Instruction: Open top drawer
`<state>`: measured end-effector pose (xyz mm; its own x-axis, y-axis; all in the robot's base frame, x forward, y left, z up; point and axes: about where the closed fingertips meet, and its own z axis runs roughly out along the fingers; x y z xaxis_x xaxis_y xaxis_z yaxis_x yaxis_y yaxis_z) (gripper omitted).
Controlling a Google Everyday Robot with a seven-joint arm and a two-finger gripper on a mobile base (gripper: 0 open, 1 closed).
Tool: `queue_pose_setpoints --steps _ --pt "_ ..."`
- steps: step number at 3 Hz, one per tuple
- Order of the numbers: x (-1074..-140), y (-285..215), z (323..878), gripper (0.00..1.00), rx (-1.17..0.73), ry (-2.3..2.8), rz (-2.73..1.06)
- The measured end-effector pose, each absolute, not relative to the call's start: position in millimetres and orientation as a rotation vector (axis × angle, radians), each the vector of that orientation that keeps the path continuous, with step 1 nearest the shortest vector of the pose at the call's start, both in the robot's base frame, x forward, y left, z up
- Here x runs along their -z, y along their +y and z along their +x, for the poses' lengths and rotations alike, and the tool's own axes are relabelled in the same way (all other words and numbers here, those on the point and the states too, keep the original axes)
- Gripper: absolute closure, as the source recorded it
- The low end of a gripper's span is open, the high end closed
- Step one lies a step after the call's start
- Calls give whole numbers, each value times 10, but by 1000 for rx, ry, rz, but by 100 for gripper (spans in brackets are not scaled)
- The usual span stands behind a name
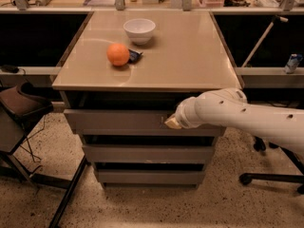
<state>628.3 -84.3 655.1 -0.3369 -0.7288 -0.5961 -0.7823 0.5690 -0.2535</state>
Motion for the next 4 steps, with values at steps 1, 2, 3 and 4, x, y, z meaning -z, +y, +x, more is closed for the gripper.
queue_pose_setpoints --steps 1,2,3,4 --pt "-6956 -878 6001 100 -54 2055 -1130" --pt "-7543 -841 5339 100 -27 1961 -970" --pt "-7731 -762 5016 82 22 1892 -980" --pt "-7731 -762 5016 58 22 1892 -980"
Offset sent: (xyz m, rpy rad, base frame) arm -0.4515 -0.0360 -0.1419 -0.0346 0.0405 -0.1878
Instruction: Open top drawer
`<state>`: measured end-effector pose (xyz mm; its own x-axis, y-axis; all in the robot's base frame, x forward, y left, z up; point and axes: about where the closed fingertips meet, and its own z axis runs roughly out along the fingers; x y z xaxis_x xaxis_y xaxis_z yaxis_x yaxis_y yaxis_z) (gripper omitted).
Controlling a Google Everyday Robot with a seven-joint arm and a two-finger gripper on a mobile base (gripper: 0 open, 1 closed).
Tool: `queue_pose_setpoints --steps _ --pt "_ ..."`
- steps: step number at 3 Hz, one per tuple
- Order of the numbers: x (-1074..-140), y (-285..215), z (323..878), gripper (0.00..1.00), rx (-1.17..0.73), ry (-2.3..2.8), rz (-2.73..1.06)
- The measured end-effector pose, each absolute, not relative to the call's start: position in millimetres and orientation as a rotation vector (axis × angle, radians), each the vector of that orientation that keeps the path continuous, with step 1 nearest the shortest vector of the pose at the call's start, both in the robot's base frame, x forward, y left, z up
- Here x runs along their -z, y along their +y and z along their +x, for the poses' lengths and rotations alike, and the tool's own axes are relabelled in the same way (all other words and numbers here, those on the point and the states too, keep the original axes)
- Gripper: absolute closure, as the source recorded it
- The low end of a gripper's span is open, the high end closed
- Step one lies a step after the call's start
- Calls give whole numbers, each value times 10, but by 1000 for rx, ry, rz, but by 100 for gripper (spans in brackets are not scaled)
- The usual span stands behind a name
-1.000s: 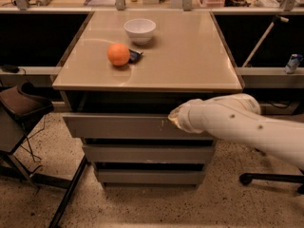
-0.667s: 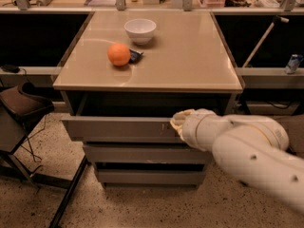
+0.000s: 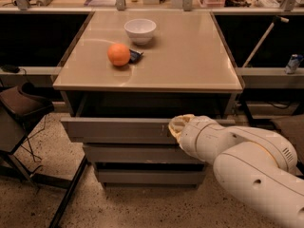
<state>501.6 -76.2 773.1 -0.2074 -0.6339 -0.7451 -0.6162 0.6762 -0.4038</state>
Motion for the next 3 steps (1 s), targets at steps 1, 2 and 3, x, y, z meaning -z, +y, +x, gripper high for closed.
queue_pose_setpoints --steps 1,2,3 --pt "-7732 -762 5016 35 22 1892 -980" --pt "-7732 -762 5016 11 22 1892 -980" --pt "-7734 -761 5016 0 23 1891 -980"
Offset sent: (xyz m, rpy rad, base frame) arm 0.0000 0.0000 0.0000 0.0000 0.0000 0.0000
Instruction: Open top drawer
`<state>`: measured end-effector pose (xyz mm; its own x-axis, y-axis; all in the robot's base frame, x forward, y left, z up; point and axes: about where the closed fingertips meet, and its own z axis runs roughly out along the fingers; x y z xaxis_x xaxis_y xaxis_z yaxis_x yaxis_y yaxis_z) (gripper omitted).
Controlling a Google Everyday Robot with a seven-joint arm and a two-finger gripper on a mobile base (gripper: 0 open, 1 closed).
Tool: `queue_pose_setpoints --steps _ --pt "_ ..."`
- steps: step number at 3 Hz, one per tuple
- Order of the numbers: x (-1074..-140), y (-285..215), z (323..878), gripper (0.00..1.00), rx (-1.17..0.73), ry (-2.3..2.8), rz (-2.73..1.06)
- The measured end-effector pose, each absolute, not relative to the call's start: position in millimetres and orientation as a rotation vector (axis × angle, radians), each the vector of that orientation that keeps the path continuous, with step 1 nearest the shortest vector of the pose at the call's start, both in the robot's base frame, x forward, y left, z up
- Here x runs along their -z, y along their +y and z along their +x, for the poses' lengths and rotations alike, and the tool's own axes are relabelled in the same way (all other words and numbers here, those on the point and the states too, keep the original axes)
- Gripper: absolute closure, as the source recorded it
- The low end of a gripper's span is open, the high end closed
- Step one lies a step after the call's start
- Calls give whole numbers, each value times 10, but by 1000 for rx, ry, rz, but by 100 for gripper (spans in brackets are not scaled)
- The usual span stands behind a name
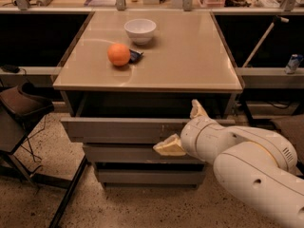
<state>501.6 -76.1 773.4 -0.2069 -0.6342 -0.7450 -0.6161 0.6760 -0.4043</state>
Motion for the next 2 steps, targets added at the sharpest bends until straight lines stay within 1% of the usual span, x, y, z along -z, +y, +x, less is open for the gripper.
queue_pose_setpoints --steps 1,2 --pt "-7741 -760 5018 0 24 1890 -981" --pt "-7657 -841 5205 0 30 1935 -1023"
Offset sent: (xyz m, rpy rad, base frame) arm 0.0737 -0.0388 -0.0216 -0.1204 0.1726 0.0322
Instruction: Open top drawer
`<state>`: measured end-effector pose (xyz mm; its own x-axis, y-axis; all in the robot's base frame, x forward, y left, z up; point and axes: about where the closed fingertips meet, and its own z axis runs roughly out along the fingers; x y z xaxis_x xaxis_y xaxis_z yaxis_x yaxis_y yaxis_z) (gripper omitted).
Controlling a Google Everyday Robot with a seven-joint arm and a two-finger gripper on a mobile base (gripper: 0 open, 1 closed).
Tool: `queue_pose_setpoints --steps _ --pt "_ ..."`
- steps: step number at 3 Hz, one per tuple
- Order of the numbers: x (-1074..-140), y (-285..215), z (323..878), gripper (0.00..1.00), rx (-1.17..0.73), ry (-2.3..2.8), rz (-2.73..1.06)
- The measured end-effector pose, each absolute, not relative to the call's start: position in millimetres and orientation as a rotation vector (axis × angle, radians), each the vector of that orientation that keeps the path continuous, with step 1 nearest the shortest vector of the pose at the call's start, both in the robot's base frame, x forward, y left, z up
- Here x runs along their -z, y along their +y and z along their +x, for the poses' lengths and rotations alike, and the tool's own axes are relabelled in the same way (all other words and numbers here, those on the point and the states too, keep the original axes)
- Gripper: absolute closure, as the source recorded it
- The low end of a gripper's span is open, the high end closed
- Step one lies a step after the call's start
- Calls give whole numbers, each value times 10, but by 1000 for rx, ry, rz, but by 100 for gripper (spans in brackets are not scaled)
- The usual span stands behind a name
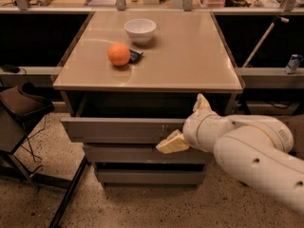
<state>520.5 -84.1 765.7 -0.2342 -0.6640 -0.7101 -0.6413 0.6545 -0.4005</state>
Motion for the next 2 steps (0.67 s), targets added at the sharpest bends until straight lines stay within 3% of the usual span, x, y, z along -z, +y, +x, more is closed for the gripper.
queue_pose_setpoints --steps 1,2 --pt "-7539 -985 5697 0 61 2000 -1118" --pt "-7533 -1002 5774 0 62 2023 -1128"
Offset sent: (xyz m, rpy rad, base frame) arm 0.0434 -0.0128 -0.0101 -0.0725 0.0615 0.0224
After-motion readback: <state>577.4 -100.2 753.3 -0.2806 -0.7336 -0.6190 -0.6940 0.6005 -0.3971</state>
